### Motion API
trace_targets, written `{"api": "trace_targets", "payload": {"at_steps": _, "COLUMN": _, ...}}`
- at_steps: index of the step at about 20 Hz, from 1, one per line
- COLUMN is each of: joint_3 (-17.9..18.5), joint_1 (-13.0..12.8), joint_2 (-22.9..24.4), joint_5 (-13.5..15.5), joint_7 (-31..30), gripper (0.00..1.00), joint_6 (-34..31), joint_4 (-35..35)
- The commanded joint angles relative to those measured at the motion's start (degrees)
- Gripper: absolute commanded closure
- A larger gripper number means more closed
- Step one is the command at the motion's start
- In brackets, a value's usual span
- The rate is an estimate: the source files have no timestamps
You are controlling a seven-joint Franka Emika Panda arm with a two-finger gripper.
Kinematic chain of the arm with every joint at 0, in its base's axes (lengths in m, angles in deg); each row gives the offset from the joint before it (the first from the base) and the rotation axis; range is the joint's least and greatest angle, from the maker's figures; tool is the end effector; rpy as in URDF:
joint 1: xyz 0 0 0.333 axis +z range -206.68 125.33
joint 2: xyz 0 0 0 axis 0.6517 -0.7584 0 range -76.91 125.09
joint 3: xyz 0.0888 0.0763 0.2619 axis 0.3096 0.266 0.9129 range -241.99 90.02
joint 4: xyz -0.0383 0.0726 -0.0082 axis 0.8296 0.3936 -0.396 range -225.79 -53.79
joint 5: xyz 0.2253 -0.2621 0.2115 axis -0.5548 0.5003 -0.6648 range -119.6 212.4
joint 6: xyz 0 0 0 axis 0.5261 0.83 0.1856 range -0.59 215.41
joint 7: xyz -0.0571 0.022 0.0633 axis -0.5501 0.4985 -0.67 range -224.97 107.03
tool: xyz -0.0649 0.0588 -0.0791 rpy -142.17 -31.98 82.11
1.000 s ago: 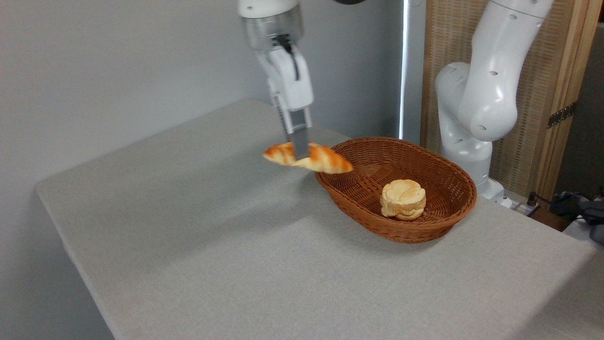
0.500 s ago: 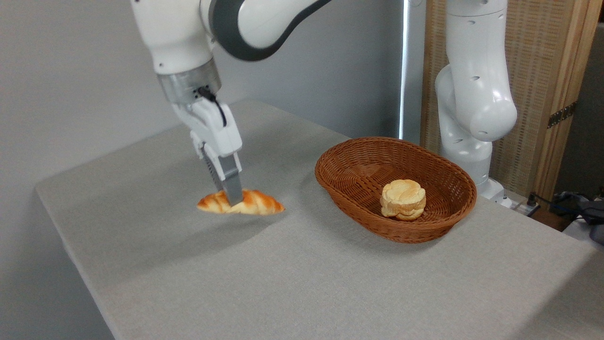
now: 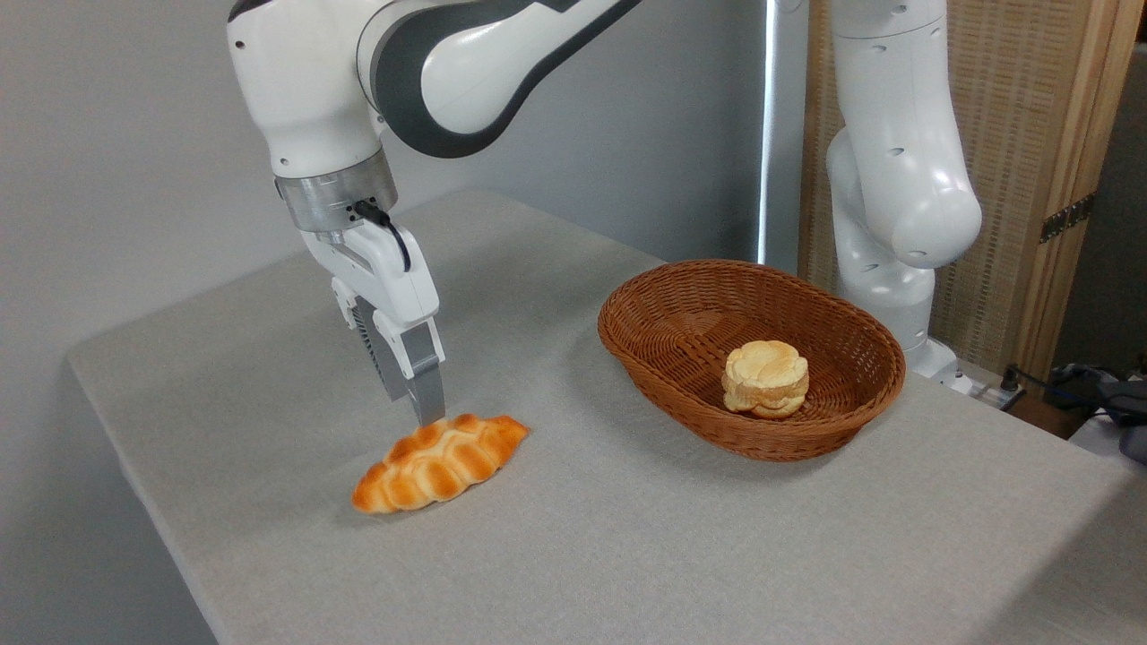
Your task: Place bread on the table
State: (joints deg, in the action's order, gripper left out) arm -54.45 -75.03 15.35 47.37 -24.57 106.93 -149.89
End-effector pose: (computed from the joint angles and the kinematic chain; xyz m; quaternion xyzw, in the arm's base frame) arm 0.5919 -0.1448 0.4387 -0.9164 0.3995 0.0183 0.0167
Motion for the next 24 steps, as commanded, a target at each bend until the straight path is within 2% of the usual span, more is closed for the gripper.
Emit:
{"api": "trace_targets", "payload": {"at_steps": 1, "joint_3": 0.4, "joint_1": -0.3, "joint_2": 0.4, "joint_5": 0.4, "joint_7": -1.2, "gripper": 0.0, "joint_6": 0.8, "joint_4": 0.5}}
{"api": "trace_targets", "payload": {"at_steps": 3, "joint_3": 0.4, "joint_1": -0.3, "joint_2": 0.9, "joint_5": 0.3, "joint_7": -1.2, "gripper": 0.0, "joint_6": 0.7, "joint_4": 0.6}}
{"api": "trace_targets", "payload": {"at_steps": 7, "joint_3": 1.1, "joint_1": 0.2, "joint_2": 4.9, "joint_5": 0.1, "joint_7": -1.0, "gripper": 0.0, "joint_6": -0.4, "joint_4": 1.8}}
{"api": "trace_targets", "payload": {"at_steps": 10, "joint_3": -0.8, "joint_1": 7.6, "joint_2": 10.0, "joint_5": 0.3, "joint_7": -0.6, "gripper": 0.0, "joint_6": -4.2, "joint_4": 1.8}}
{"api": "trace_targets", "payload": {"at_steps": 12, "joint_3": -3.5, "joint_1": 12.9, "joint_2": 10.9, "joint_5": 0.3, "joint_7": -0.7, "gripper": 0.0, "joint_6": -6.8, "joint_4": 3.0}}
{"api": "trace_targets", "payload": {"at_steps": 14, "joint_3": -6.5, "joint_1": 16.4, "joint_2": 11.0, "joint_5": 0.3, "joint_7": -0.9, "gripper": 0.0, "joint_6": -9.7, "joint_4": 4.8}}
{"api": "trace_targets", "payload": {"at_steps": 18, "joint_3": -7.3, "joint_1": 18.4, "joint_2": 10.7, "joint_5": 0.7, "joint_7": -0.8, "gripper": 0.0, "joint_6": -13.4, "joint_4": 7.2}}
{"api": "trace_targets", "payload": {"at_steps": 21, "joint_3": -13.2, "joint_1": 22.1, "joint_2": 9.9, "joint_5": 0.4, "joint_7": -0.9, "gripper": 0.0, "joint_6": -13.4, "joint_4": 7.2}}
{"api": "trace_targets", "payload": {"at_steps": 24, "joint_3": -14.8, "joint_1": 22.2, "joint_2": 8.6, "joint_5": 0.3, "joint_7": -0.8, "gripper": 0.0, "joint_6": -12.6, "joint_4": 7.2}}
